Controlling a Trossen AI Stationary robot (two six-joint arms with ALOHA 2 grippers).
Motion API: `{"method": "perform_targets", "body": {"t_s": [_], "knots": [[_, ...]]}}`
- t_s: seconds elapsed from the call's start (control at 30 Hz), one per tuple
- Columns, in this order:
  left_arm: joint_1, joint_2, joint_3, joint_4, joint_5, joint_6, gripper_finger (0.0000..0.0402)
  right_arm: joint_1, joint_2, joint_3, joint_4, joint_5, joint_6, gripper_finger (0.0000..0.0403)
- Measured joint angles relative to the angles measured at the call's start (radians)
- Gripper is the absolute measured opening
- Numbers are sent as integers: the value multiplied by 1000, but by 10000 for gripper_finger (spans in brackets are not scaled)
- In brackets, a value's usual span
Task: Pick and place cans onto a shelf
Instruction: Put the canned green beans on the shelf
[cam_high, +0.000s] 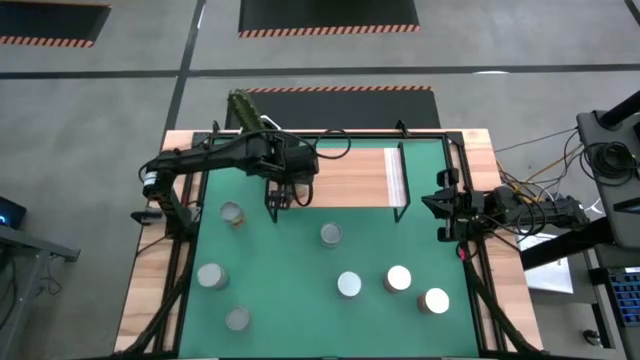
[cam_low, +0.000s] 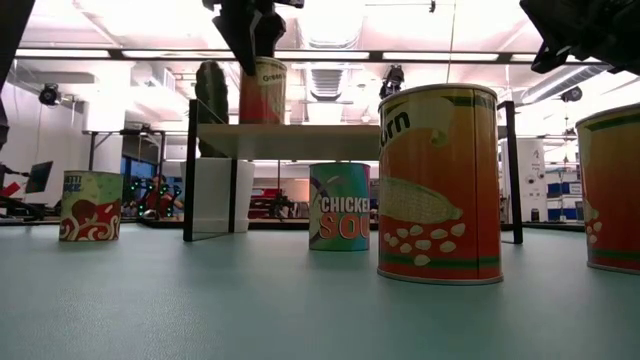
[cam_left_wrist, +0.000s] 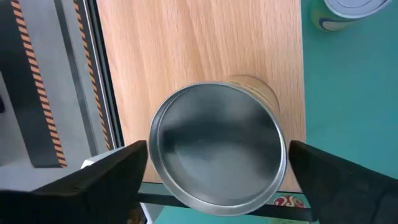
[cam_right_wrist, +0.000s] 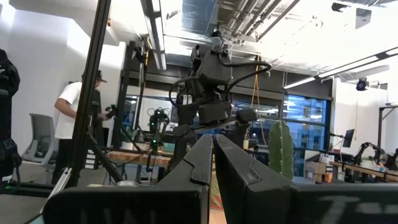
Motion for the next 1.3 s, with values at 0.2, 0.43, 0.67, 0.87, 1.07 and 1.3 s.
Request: {"method": "perform_targets", "body": {"t_s": [0.2, 0.43, 0.67, 0.87, 1.07, 1.3], "knots": [[0, 0, 0, 1, 0, 0, 393, 0, 0, 0, 0, 0, 0, 9], [-7, 0, 31, -29, 0, -11, 374, 0, 0, 0, 0, 0, 0, 9], [-33, 0, 111, -55, 6, -79, 351, 0, 0, 0, 0, 0, 0, 9], [-95, 0, 158, -16, 10, -140, 327, 0, 0, 0, 0, 0, -3, 9], [-183, 0, 147, 86, 11, -153, 266, 0, 0, 0, 0, 0, -4, 9], [-228, 0, 60, 202, -132, -132, 146, 0, 0, 0, 0, 0, -2, 9]]}}
